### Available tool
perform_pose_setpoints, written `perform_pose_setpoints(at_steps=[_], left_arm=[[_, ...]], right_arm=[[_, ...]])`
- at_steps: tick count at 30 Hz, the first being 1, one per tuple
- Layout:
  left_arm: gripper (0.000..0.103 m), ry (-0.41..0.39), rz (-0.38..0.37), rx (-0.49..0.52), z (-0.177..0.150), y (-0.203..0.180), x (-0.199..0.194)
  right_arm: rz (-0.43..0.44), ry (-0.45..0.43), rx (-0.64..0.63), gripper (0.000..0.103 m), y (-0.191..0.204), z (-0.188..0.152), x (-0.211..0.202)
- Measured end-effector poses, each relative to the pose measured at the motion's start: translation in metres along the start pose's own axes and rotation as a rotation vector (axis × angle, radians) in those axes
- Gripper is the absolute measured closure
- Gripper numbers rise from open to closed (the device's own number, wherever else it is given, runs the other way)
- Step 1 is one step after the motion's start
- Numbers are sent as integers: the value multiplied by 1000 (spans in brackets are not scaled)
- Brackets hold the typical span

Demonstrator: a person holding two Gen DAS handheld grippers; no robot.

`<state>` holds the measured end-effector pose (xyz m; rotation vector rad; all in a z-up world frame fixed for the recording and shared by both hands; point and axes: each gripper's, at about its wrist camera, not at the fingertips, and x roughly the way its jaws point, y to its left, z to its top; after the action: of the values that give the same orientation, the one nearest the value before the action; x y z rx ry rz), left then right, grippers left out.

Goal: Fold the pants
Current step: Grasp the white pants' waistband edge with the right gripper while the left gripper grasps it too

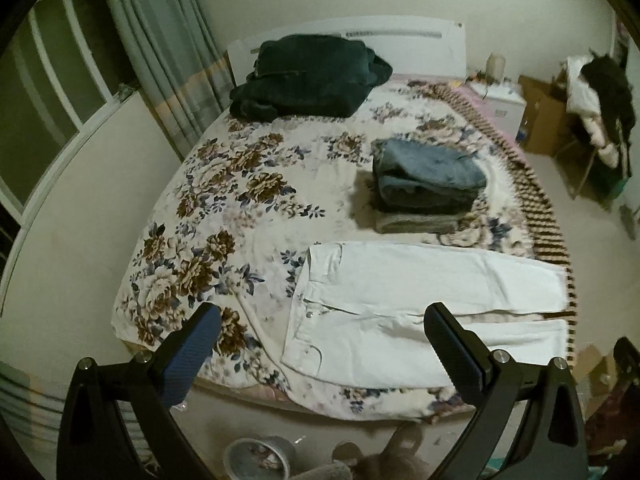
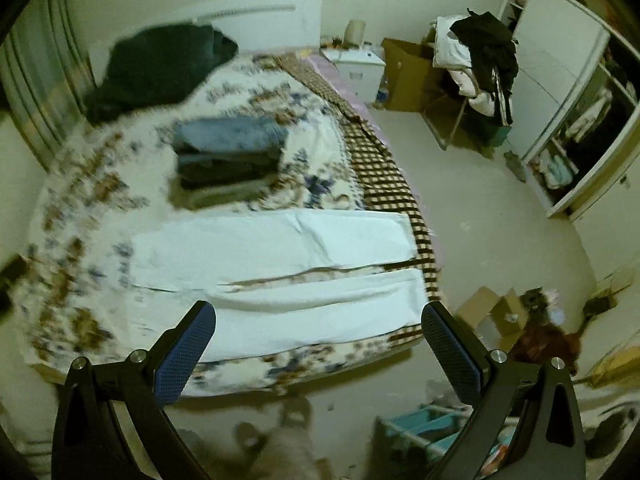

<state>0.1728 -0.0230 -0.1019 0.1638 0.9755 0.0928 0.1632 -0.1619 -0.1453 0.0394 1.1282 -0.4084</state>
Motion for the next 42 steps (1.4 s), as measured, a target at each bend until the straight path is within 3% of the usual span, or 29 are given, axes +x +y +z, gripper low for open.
perform_pose_setpoints(at_steps=[7, 14, 21, 27, 34, 35, 37, 38, 39, 40, 41, 42], left_arm=[[0, 39, 82, 69, 32, -56, 99], [0, 153, 177, 180, 52, -133, 237], [0, 228, 178, 283, 47, -184, 360], [0, 263, 132, 389, 44, -230, 454], [1, 287, -12, 590, 47, -260, 519], [4, 298, -33, 617, 48, -263, 526], [12, 328, -100, 637, 52, -265, 540], [28, 345, -141, 629, 54, -266, 545], [60, 378, -210, 611, 57, -265, 549], [80, 421, -317, 579, 58, -264, 551], [93, 427, -365, 566, 59, -264, 550], [96, 404, -363, 591, 58, -266, 547]], right_arm=[[-48, 178, -100, 0, 3, 54, 174], [-78, 303, -148, 0, 8, 101, 367], [-101, 418, -177, 0, 24, 124, 543], [-173, 470, -324, 0, 44, 126, 627], [-138, 521, -511, 6, 77, 133, 689], [-128, 525, -539, 9, 81, 134, 692], [-90, 538, -581, 28, 87, 136, 697], [-61, 545, -586, 34, 89, 137, 697], [-48, 542, -584, 48, 90, 139, 696], [-37, 530, -578, 66, 90, 141, 694], [-49, 516, -571, 73, 88, 143, 691], [-59, 505, -565, 79, 86, 144, 689]])
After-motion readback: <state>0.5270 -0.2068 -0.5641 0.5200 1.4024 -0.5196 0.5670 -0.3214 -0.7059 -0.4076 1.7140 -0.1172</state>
